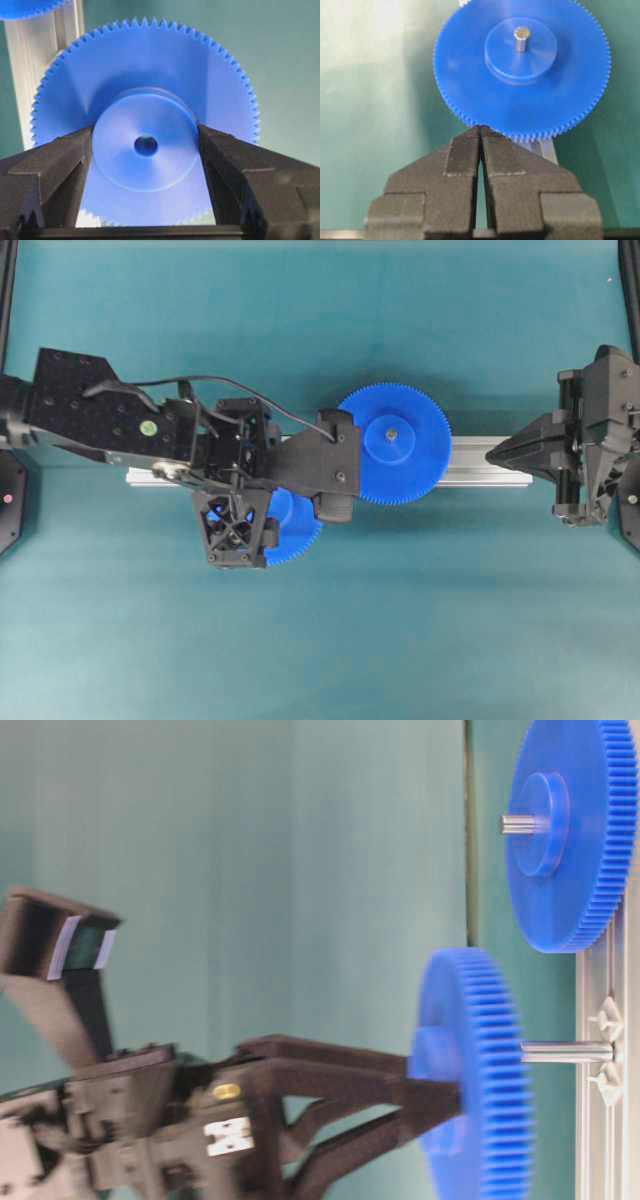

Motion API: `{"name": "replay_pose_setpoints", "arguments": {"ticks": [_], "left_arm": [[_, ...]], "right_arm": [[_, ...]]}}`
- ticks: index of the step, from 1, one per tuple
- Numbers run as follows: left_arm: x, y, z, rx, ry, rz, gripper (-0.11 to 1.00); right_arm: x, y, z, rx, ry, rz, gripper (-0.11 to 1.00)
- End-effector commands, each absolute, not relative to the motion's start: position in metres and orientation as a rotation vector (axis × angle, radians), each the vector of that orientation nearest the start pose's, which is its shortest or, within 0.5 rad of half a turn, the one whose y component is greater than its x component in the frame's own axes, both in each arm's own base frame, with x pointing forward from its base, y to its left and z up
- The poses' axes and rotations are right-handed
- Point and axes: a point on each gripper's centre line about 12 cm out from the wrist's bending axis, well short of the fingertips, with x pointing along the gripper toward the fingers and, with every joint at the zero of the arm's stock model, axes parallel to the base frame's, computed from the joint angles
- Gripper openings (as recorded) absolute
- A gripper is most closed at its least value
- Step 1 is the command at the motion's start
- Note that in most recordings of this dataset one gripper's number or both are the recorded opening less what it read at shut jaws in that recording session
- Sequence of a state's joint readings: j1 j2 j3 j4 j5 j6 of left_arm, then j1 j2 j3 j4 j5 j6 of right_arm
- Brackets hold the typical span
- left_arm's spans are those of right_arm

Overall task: Insert the small gear onto the shaft.
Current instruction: 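Lift the small blue gear and carry it toward the empty left shaft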

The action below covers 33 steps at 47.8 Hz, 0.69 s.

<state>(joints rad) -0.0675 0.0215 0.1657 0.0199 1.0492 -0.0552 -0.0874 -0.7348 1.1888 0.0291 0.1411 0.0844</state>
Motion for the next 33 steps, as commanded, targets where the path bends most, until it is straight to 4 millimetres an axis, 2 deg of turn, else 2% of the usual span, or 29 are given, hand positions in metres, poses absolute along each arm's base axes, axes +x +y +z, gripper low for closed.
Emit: {"name": "replay_pose_setpoints", "arguments": {"ticks": [1, 33], "left_arm": [[0.398, -0.020, 0.291, 0.008, 1.164, -0.010, 0.69], [0.400, -0.003, 0.290, 0.017, 1.162, 0.005, 0.69]], "right_arm": [[0.212, -0.019, 0.196, 0.146, 0.572, -0.120, 0.06], [0.212, -0.019, 0.196, 0.143, 0.572, -0.119, 0.06]]}}
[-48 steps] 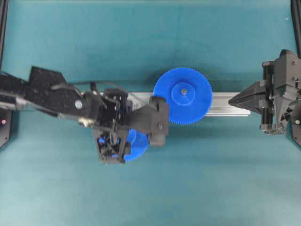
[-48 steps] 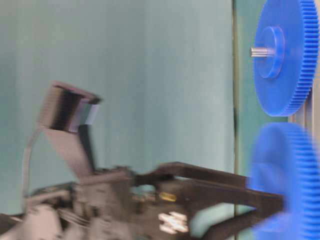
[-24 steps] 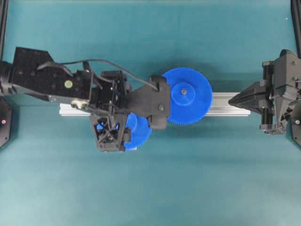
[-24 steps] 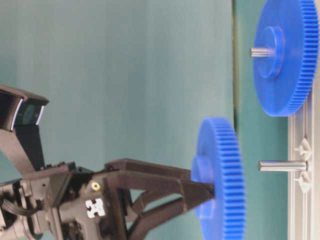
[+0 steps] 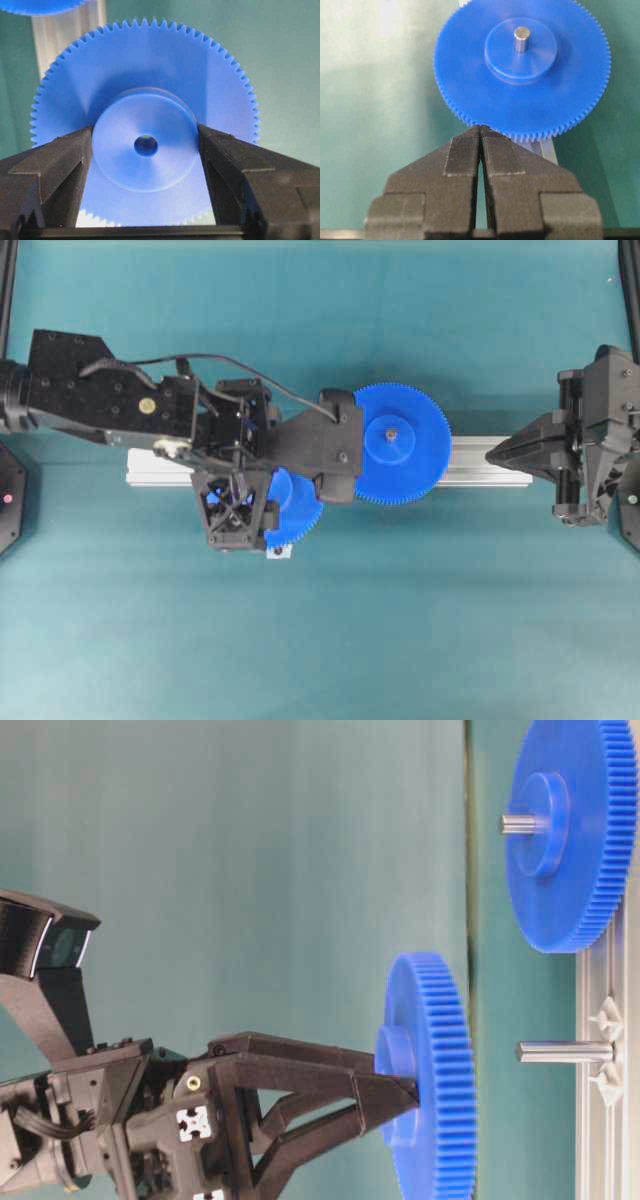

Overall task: Insert the small gear onto the shaft.
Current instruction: 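Lift the small blue gear and carry it toward the empty left shaft, then align the gear's bore with the shaft and push it down, meshing teeth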

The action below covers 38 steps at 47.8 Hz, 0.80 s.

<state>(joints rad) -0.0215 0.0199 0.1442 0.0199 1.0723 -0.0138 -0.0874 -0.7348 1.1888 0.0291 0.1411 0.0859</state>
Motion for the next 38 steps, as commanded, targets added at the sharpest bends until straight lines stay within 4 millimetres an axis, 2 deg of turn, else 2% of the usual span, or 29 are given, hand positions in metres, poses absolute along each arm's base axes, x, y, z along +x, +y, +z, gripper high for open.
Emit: {"name": "replay_pose_setpoints", "arguments": {"ticks": [1, 24, 38], "left_arm": [[0.400, -0.003, 0.289, 0.018, 1.162, 0.008, 0.69], [0.404, 0.020, 0.279, 0.049, 1.172, 0.015, 0.69], [0.411, 0.024, 0.268, 0.064, 1.175, 0.009, 0.69]], "right_arm": [[0.212, -0.019, 0.196, 0.144, 0.572, -0.118, 0.06], [0.212, -0.019, 0.195, 0.146, 0.574, -0.120, 0.06], [0.212, -0.019, 0.195, 0.146, 0.574, -0.120, 0.06]]}}
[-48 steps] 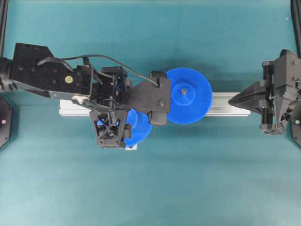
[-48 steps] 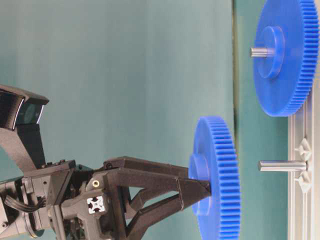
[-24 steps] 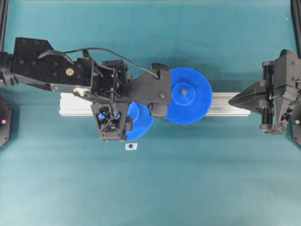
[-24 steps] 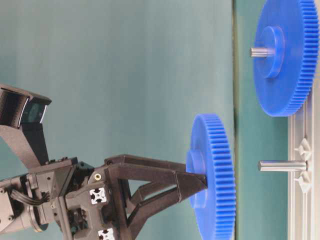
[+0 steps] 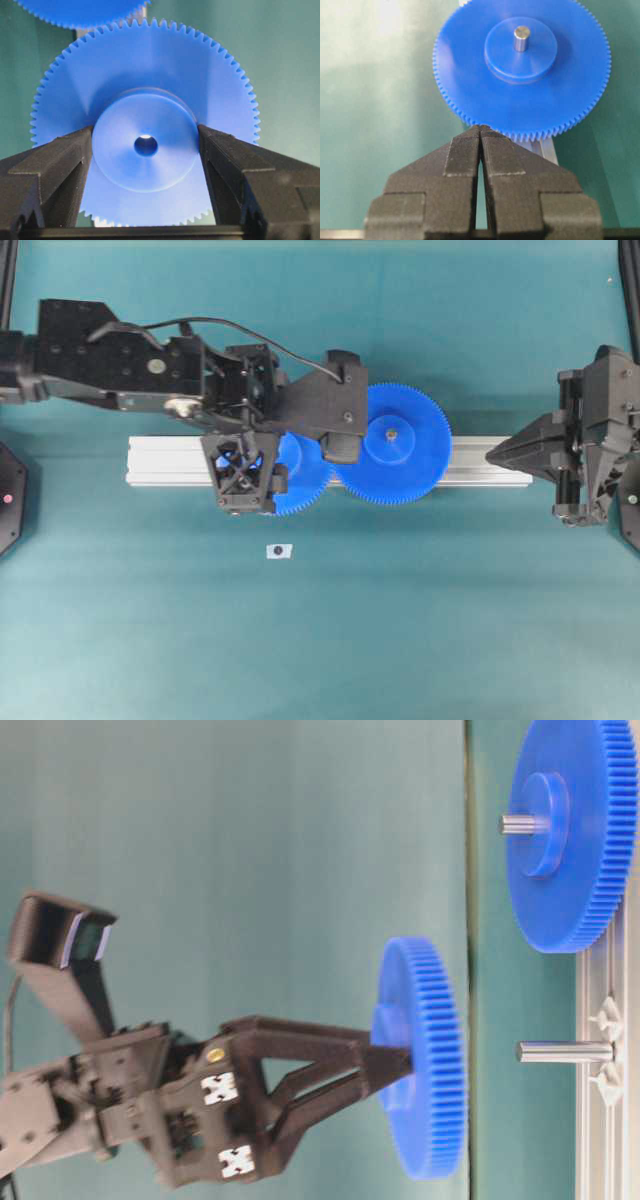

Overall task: Insert the small gear onto the shaft.
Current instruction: 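Align the gear's bore with the shaft and push it down, meshing teeth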

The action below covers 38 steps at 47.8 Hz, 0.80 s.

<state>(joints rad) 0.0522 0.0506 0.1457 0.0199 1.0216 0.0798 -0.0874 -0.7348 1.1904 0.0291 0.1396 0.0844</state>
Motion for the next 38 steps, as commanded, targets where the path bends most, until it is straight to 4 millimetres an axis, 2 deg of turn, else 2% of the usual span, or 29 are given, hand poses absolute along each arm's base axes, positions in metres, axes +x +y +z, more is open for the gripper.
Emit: {"name": "replay_pose_setpoints", "arguments": {"ticks": [1, 20, 38], "left_arm": [[0.411, 0.024, 0.266, 0.064, 1.180, 0.009, 0.69], [0.411, 0.028, 0.259, 0.059, 1.191, 0.014, 0.69], [0.412, 0.028, 0.235, 0.054, 1.223, 0.013, 0.69]], "right_arm": [[0.212, -0.019, 0.195, 0.145, 0.574, -0.119, 0.06], [0.212, -0.019, 0.195, 0.146, 0.572, -0.120, 0.06], [0.212, -0.018, 0.195, 0.146, 0.574, -0.118, 0.06]]}}
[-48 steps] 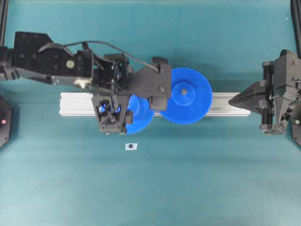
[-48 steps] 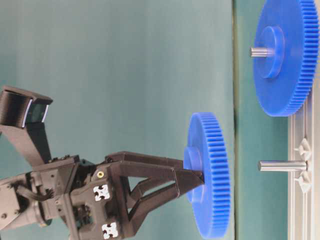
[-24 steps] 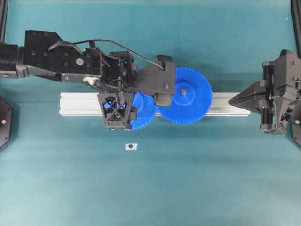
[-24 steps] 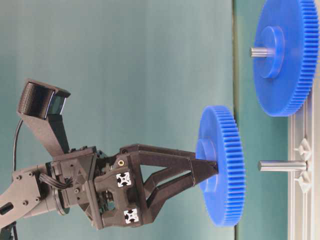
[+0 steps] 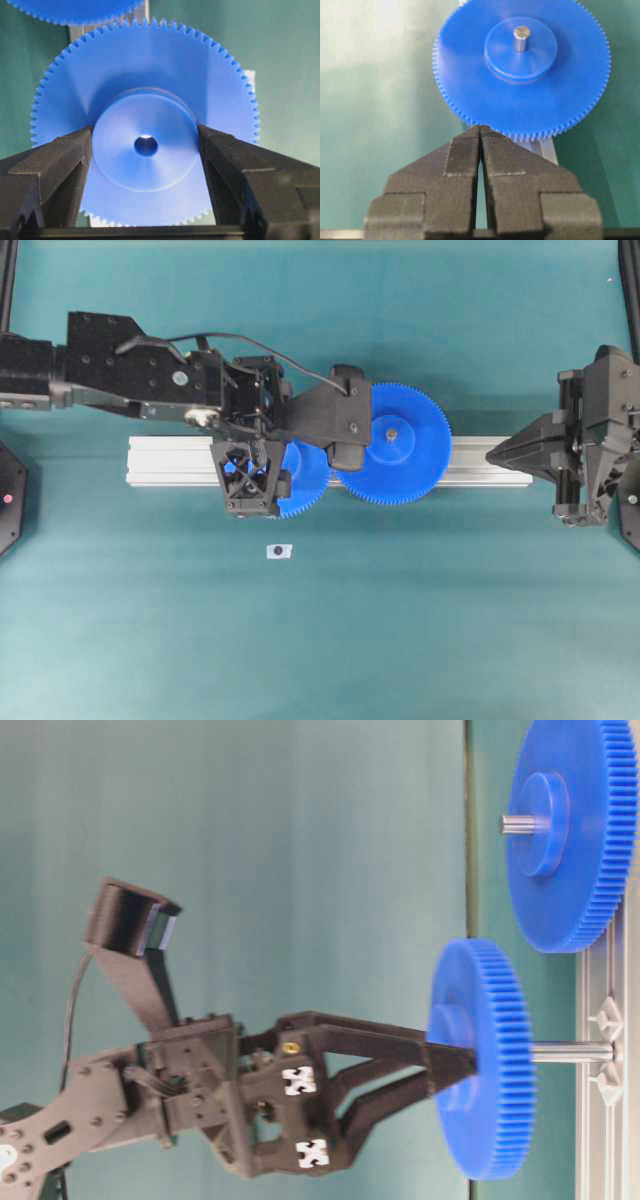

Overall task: Insert the small gear onto the shaft.
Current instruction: 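Align the gear's bore with the shaft and push it down, meshing teeth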

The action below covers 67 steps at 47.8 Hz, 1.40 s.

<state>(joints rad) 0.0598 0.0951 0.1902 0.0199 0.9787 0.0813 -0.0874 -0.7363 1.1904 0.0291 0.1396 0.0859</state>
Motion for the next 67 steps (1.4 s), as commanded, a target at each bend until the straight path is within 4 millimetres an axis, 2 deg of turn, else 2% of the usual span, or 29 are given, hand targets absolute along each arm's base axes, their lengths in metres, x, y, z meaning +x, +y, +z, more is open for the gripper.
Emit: {"name": "replay_pose_setpoints", "arguments": {"ticks": [1, 18, 45, 55, 67], "left_arm": [[0.412, 0.028, 0.234, 0.055, 1.225, 0.014, 0.69], [0.417, 0.034, 0.223, 0.050, 1.225, 0.023, 0.69], [0.404, 0.042, 0.198, 0.031, 1.264, 0.040, 0.69], [0.400, 0.055, 0.197, 0.015, 1.269, 0.064, 0.69], [0.400, 0.057, 0.197, 0.026, 1.267, 0.059, 0.69]], "right_arm": [[0.212, -0.019, 0.195, 0.146, 0.574, -0.120, 0.06], [0.212, -0.018, 0.195, 0.146, 0.574, -0.118, 0.06], [0.212, -0.018, 0.195, 0.147, 0.572, -0.119, 0.06], [0.212, -0.019, 0.195, 0.146, 0.575, -0.120, 0.06], [0.212, -0.019, 0.195, 0.148, 0.572, -0.120, 0.06]]}}
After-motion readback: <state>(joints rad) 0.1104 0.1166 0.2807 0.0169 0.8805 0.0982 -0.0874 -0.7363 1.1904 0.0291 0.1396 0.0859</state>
